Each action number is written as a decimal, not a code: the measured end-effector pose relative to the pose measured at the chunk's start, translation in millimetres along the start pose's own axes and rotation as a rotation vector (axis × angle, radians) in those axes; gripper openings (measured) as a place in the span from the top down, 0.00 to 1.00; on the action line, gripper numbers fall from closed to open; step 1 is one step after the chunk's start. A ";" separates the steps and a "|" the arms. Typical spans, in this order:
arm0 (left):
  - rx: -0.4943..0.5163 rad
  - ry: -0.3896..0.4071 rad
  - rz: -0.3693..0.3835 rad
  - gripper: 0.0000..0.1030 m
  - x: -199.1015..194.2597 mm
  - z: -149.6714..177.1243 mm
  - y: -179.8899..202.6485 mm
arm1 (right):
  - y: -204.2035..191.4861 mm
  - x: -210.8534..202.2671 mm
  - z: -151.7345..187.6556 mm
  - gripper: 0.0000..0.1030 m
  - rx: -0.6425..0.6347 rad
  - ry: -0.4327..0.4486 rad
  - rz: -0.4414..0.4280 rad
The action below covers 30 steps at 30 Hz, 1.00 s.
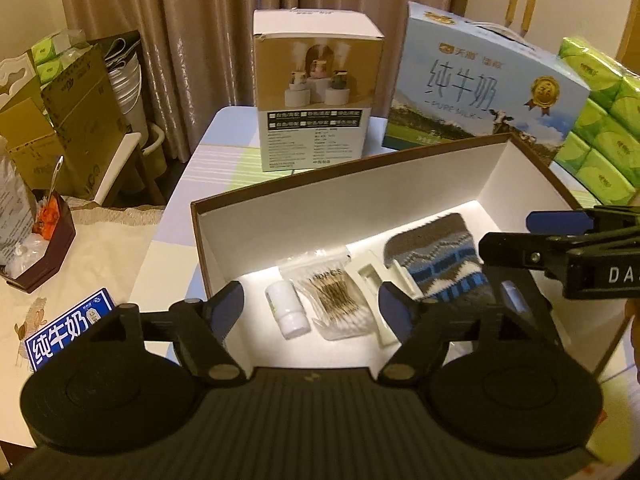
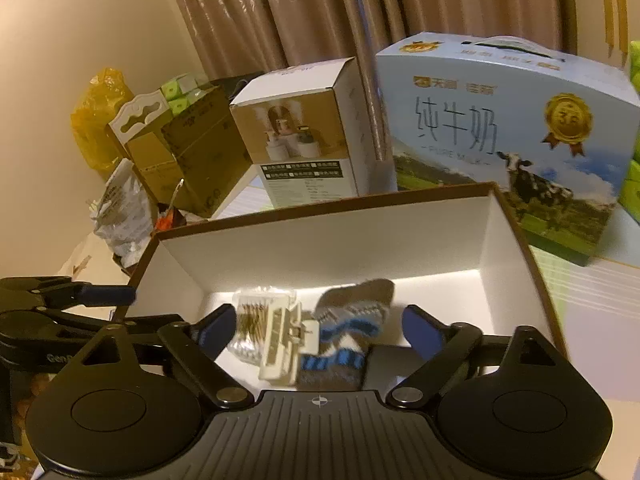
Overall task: Organize objects
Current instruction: 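Lower the pill bottle into the box and open the left gripper while the right releases the clip, then withdraw both open grippers from the box toward the purple tube and red packet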
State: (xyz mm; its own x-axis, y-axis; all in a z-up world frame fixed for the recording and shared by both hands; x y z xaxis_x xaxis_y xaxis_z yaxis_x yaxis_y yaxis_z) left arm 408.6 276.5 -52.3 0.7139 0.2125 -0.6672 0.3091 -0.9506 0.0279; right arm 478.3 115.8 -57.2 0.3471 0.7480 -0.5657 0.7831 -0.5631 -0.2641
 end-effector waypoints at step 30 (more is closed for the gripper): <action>-0.153 0.013 -0.018 0.16 -123.6 57.2 32.5 | -9.1 -127.4 53.1 0.02 0.129 0.064 0.016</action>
State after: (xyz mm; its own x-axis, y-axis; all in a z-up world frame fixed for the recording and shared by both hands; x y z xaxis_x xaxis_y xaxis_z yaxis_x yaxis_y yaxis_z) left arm 294.5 206.5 -11.6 0.7151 0.2327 -0.6592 0.4134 -0.9012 0.1303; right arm 399.6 6.9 -24.3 0.3942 0.7573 -0.5206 0.7059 -0.6123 -0.3561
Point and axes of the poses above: each gripper's, at about its wrist camera, not at the fingertips, and x roughly the way its jaws point, y to its right, z to its underside, the point moved 2 cm from there along x, roughly the way its jaws point, and after that the axes turned 9 degrees about y, right-handed, at the moved point
